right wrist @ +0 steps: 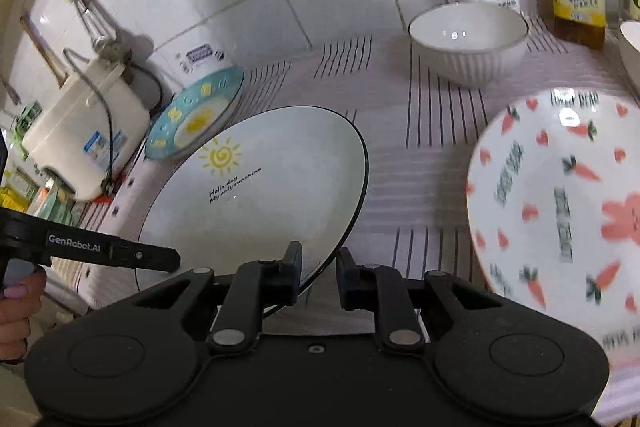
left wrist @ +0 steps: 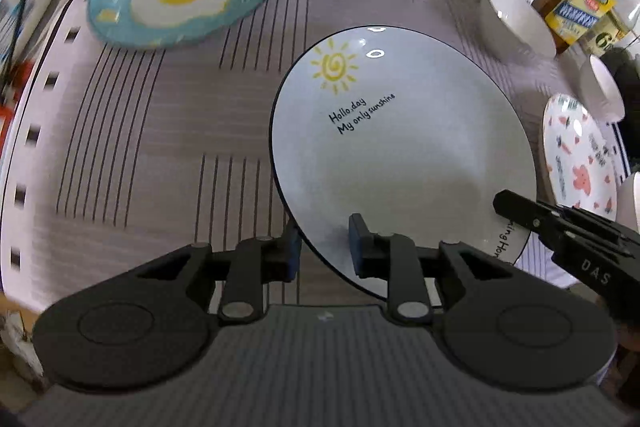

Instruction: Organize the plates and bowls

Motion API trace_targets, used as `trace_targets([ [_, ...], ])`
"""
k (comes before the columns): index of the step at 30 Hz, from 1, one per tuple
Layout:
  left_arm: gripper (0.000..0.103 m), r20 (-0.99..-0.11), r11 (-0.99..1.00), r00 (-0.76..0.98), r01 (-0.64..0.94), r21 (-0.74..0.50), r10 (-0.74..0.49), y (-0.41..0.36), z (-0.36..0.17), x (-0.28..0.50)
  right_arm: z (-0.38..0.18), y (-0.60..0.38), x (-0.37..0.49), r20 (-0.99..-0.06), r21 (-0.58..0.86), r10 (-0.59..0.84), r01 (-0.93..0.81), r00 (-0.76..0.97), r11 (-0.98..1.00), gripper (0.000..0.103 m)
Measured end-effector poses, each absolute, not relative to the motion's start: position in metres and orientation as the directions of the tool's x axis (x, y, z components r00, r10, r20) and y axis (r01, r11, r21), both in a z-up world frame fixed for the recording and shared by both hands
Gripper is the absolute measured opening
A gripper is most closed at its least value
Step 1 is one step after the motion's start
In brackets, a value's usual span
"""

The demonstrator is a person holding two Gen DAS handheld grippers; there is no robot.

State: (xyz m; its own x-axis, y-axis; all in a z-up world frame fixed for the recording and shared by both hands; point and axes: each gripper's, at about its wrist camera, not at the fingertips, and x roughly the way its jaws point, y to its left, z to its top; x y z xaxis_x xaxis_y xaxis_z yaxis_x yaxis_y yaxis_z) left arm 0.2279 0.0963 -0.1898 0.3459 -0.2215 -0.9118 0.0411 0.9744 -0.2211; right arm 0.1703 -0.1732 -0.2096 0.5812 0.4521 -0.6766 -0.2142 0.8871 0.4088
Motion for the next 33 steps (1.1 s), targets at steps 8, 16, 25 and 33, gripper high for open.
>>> trace_targets([
  [8, 0.023, -0.916, 0.974, 0.335, 0.132, -0.186, -0.220, 0.104, -0.177, 0.294, -0.210, -0.156, 0.206, -0.627, 0.430, 0.440, -0.185, 0.643, 0.884, 0.022],
  [16, 0.024, -0.921, 0.955, 0.281, 0.201, -0.221, -0.272, 0.099, -0.191, 0.337, -0.216, -0.150, 0.225, -0.658, 0.382, 0.339, -0.091, 0.672, 0.920, 0.023],
  [25, 0.024, -0.928, 0.940, 0.172, 0.144, -0.309, -0.331, 0.093, -0.218, 0.337, -0.217, -0.133, 0.226, -0.781, 0.204, 0.197, -0.056, 0.593, 0.977, 0.029],
  [33, 0.032, -0.946, 0.952, 0.142, 0.139, -0.273, -0.293, 0.098, -0.194, 0.321, -0.176, -0.155, 0.171, -0.735, 0.214, 0.179, -0.026, 0.654, 0.976, 0.051],
])
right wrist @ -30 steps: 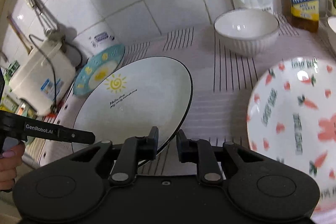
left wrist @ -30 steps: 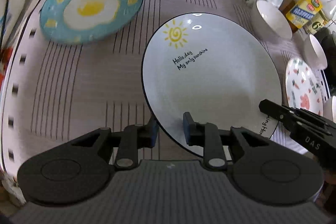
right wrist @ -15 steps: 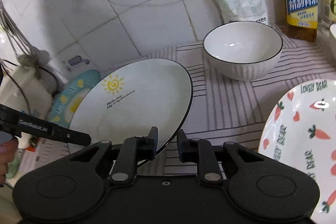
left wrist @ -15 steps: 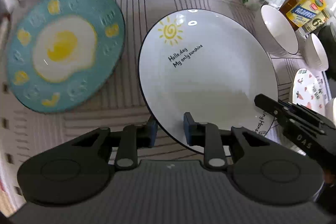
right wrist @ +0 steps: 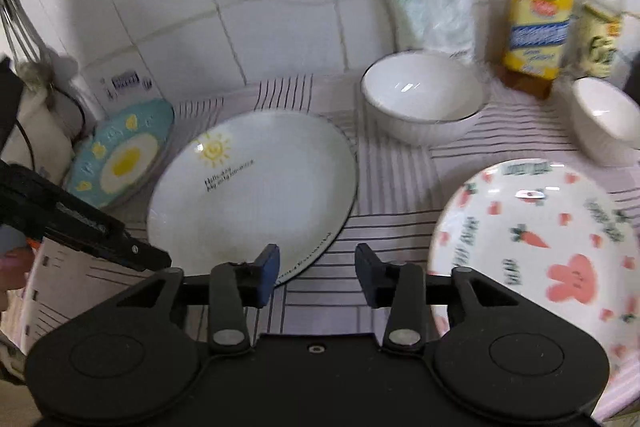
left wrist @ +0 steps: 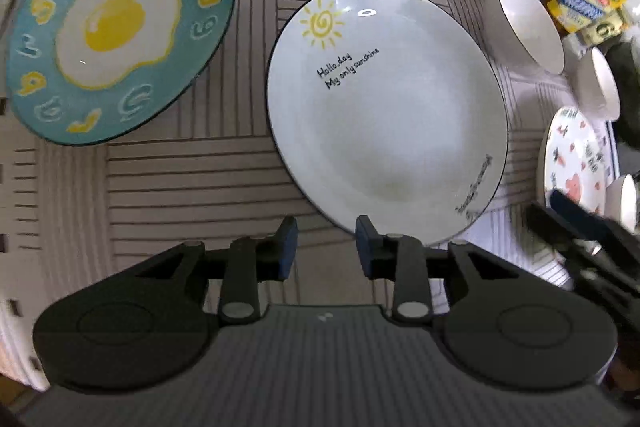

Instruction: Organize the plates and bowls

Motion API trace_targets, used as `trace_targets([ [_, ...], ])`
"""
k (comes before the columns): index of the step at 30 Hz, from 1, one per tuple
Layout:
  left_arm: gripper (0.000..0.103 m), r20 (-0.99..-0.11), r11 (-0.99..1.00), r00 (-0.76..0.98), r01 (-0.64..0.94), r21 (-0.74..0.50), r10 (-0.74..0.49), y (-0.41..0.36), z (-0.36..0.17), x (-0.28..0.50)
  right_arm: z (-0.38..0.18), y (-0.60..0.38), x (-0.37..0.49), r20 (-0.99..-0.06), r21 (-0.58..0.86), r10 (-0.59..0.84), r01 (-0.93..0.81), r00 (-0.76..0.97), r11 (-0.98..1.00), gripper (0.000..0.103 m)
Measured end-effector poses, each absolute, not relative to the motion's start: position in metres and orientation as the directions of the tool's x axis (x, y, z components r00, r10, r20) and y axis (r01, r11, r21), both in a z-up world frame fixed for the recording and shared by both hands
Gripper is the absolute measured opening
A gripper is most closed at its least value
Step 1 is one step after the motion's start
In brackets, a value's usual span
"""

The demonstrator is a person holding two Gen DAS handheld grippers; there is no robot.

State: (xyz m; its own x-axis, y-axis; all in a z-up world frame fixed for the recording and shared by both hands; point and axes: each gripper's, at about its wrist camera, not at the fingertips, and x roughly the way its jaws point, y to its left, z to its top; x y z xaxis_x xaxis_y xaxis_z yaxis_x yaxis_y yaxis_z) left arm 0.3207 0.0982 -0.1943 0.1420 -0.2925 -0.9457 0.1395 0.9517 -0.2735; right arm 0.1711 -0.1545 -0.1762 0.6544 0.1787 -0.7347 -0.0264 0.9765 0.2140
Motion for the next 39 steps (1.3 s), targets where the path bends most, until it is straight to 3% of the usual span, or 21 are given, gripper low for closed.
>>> trace_targets([
  [3, 0.036, -0.947, 0.952, 0.160, 0.182, -0.248, -0.277, 0.088, -0.179, 0.311, -0.169, -0.174, 0.147, -0.719, 0.233, 0.168, 0.007, 0.674, 0.972, 0.061],
  [6, 0.041, -0.943, 0.941, 0.155, 0.220, -0.257, -0.294, 0.076, -0.165, 0.303, -0.161, -0.193, 0.125, -0.710, 0.282, 0.189, 0.028, 0.679, 0.959, 0.062],
  [11, 0.042, -0.937, 0.919, 0.147, 0.290, -0.266, -0.317, 0.052, -0.145, 0.284, -0.145, -0.214, 0.095, -0.687, 0.237, 0.129, 0.052, 0.715, 0.970, 0.068],
  [17, 0.049, -0.917, 0.895, 0.145, 0.318, -0.312, -0.372, 0.010, -0.128, 0.272, -0.135, -0.238, 0.065, -0.614, 0.152, 0.105, -0.014, 0.783, 0.988, 0.068],
  [25, 0.057, -0.897, 0.871, 0.179, 0.374, -0.318, -0.404, -0.062, -0.125, 0.259, -0.166, -0.276, 0.052, -0.606, 0.063, 0.004, 0.044, 0.795, 0.997, 0.069],
  [26, 0.063, -0.898, 0.874, 0.189, 0.377, -0.307, -0.398, -0.072, -0.130, 0.258, -0.174, -0.281, 0.053, -0.619, 0.048, -0.006, 0.046, 0.786, 0.998, 0.069],
  [36, 0.066, -0.912, 0.953, 0.309, 0.221, -0.207, -0.269, -0.123, -0.181, 0.272, -0.237, -0.337, 0.078, -0.650, 0.320, 0.125, 0.121, 0.750, 0.940, 0.068],
  [39, 0.066, -0.920, 0.959, 0.310, 0.224, -0.176, -0.241, -0.132, -0.192, 0.275, -0.246, -0.338, 0.083, -0.633, 0.310, 0.050, 0.193, 0.773, 0.931, 0.068],
])
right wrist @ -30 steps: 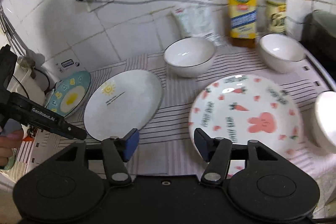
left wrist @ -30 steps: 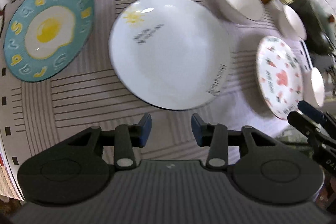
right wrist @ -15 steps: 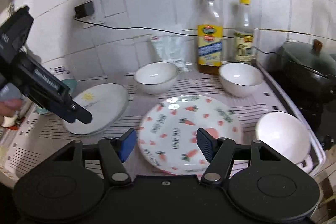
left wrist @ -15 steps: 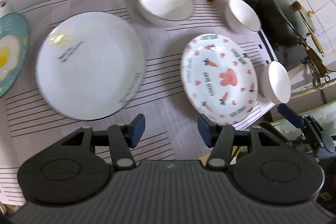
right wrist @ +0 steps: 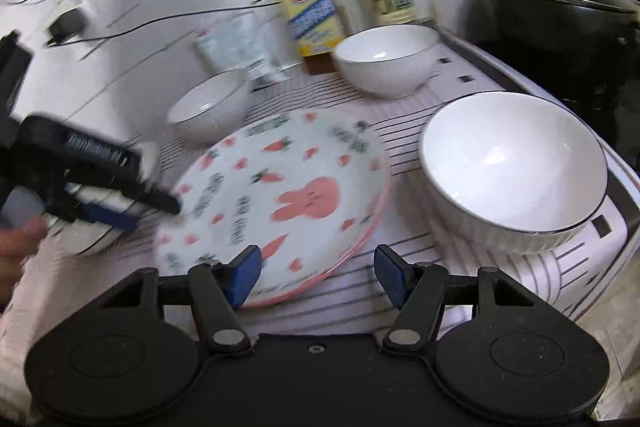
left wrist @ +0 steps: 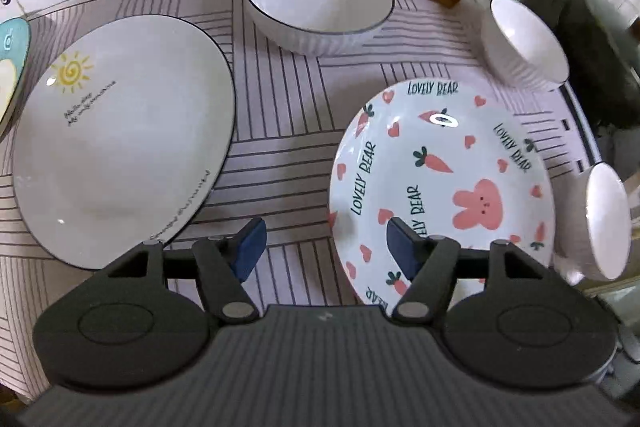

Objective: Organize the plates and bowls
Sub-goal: 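Move both grippers to the pink bunny plate rim and close on it, then carry the bunny plate with both grippers and lower it onto the sun plate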

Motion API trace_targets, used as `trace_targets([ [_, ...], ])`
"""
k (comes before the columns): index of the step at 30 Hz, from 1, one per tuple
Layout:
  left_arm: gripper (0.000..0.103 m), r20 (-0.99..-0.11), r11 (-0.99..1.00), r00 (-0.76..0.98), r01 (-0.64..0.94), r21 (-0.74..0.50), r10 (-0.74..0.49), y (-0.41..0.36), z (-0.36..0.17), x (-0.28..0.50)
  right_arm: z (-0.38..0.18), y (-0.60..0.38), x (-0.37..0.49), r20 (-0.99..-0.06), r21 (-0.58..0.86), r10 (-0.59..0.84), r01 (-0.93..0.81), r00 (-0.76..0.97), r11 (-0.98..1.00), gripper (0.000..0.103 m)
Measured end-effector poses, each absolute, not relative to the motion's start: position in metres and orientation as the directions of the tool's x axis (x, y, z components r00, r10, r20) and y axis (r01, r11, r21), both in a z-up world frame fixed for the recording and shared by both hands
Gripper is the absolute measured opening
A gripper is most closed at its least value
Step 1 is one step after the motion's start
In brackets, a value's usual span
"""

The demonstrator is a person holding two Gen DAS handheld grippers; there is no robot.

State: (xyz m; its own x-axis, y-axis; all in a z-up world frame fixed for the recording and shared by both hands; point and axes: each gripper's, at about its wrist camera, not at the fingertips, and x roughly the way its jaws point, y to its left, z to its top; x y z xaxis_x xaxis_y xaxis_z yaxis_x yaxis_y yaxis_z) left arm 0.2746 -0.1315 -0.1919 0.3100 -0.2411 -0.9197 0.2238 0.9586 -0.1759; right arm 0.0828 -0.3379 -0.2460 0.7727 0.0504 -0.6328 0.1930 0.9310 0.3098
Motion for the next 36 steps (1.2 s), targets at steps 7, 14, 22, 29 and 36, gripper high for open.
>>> trace_targets([
  [7, 0.062, -0.937, 0.959, 0.255, 0.214, -0.188, -0.241, -0.138, -0.210, 0.275, -0.255, -0.340, 0.102, -0.628, 0.372, 0.106, 0.177, 0.771, 0.911, 0.064],
  [14, 0.052, -0.926, 0.960, 0.275, 0.178, -0.214, -0.258, -0.135, -0.208, 0.272, -0.258, -0.349, 0.104, -0.664, 0.414, 0.126, 0.223, 0.737, 0.882, 0.041],
  [22, 0.023, -0.907, 0.944, 0.275, 0.180, -0.278, -0.319, -0.131, -0.213, 0.274, -0.266, -0.372, 0.100, -0.647, 0.509, 0.164, 0.261, 0.745, 0.820, 0.018],
  [29, 0.022, -0.904, 0.942, 0.281, 0.194, -0.274, -0.321, -0.135, -0.214, 0.272, -0.258, -0.368, 0.108, -0.669, 0.440, 0.175, 0.197, 0.722, 0.876, 0.021],
  [36, 0.023, -0.914, 0.922, 0.212, 0.258, -0.288, -0.345, -0.120, -0.202, 0.261, -0.241, -0.365, 0.107, -0.658, 0.386, 0.237, 0.051, 0.715, 0.921, 0.022],
])
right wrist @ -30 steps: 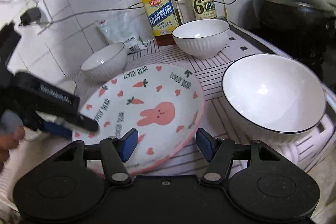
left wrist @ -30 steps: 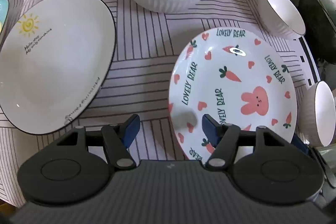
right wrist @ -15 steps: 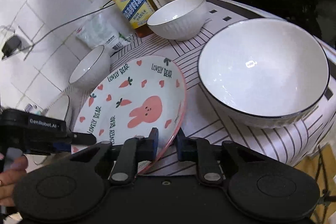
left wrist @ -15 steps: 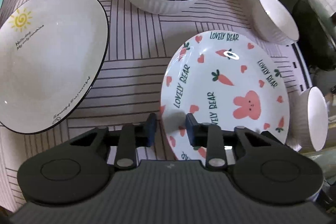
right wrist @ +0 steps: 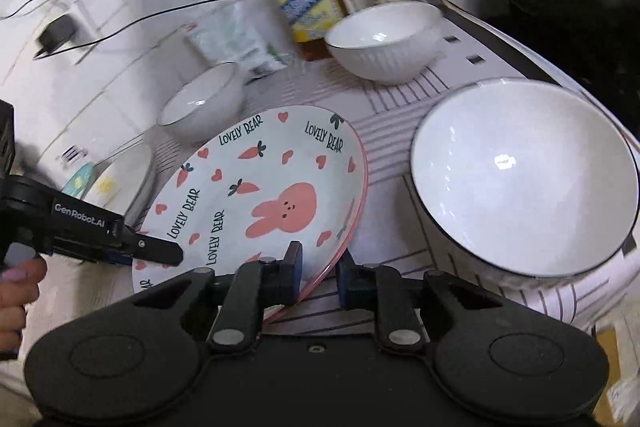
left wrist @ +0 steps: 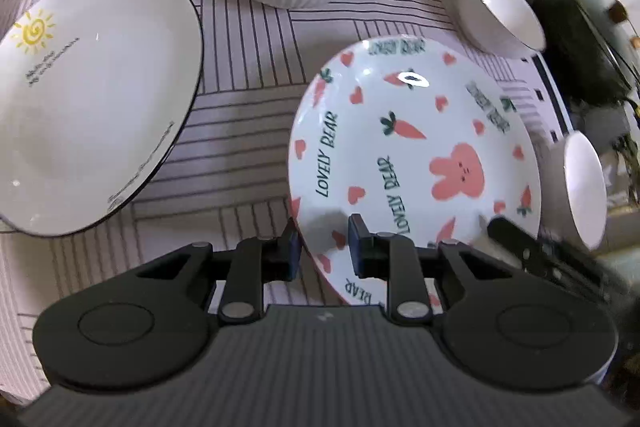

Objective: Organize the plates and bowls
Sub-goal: 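Carry the bunny plate with both grippers and lower it onto the sun plate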

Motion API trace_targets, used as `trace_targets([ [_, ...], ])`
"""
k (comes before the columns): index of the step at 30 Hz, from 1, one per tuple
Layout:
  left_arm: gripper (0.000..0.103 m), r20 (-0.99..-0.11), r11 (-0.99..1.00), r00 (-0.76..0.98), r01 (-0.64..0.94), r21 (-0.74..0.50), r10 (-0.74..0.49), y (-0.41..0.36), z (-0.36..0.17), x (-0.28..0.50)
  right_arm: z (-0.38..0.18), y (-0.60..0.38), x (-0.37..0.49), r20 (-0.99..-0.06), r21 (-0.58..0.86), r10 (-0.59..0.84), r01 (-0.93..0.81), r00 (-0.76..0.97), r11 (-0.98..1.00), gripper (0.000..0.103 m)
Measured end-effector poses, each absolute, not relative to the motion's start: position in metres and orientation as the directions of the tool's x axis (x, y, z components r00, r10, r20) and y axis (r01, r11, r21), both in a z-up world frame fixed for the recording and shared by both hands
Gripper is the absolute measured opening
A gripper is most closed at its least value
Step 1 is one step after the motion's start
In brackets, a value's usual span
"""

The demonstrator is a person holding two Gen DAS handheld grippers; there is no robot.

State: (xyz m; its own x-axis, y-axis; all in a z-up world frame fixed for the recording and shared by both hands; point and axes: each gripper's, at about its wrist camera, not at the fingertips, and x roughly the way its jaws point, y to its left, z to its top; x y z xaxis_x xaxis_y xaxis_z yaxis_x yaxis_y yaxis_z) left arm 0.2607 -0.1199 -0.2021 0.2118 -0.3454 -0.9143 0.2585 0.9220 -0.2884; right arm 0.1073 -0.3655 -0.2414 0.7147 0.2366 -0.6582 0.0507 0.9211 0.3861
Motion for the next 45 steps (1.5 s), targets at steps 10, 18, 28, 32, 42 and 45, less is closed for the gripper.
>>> trace_targets([
  [10, 0.023, -0.906, 0.937, 0.250, 0.167, -0.307, -0.341, -0.071, -0.159, 0.224, -0.196, -0.338, 0.109, -0.647, 0.352, 0.369, -0.167, 0.667, 0.921, 0.024],
  [18, 0.023, -0.890, 0.943, 0.311, 0.102, -0.317, -0.333, -0.018, -0.133, 0.197, -0.171, -0.300, 0.123, -0.629, 0.339, 0.458, -0.309, 0.628, 0.889, 0.024],
  [28, 0.026, -0.893, 0.943, 0.323, -0.005, -0.333, -0.313, 0.041, -0.136, 0.211, -0.167, -0.246, 0.169, -0.631, 0.349, 0.535, -0.411, 0.562, 0.842, 0.024],
  [32, 0.027, -0.923, 0.966, 0.297, -0.011, -0.258, -0.243, 0.050, -0.134, 0.232, -0.177, -0.225, 0.192, -0.660, 0.387, 0.546, -0.389, 0.516, 0.836, 0.024],
  [42, 0.029, -0.952, 0.961, 0.184, -0.084, -0.264, -0.245, 0.084, -0.166, 0.284, -0.194, -0.192, 0.230, -0.734, 0.400, 0.508, -0.317, 0.451, 0.860, 0.024],
  [45, 0.030, -0.955, 0.960, 0.160, -0.088, -0.266, -0.250, 0.083, -0.175, 0.299, -0.193, -0.181, 0.239, -0.772, 0.356, 0.453, -0.289, 0.446, 0.889, 0.025],
])
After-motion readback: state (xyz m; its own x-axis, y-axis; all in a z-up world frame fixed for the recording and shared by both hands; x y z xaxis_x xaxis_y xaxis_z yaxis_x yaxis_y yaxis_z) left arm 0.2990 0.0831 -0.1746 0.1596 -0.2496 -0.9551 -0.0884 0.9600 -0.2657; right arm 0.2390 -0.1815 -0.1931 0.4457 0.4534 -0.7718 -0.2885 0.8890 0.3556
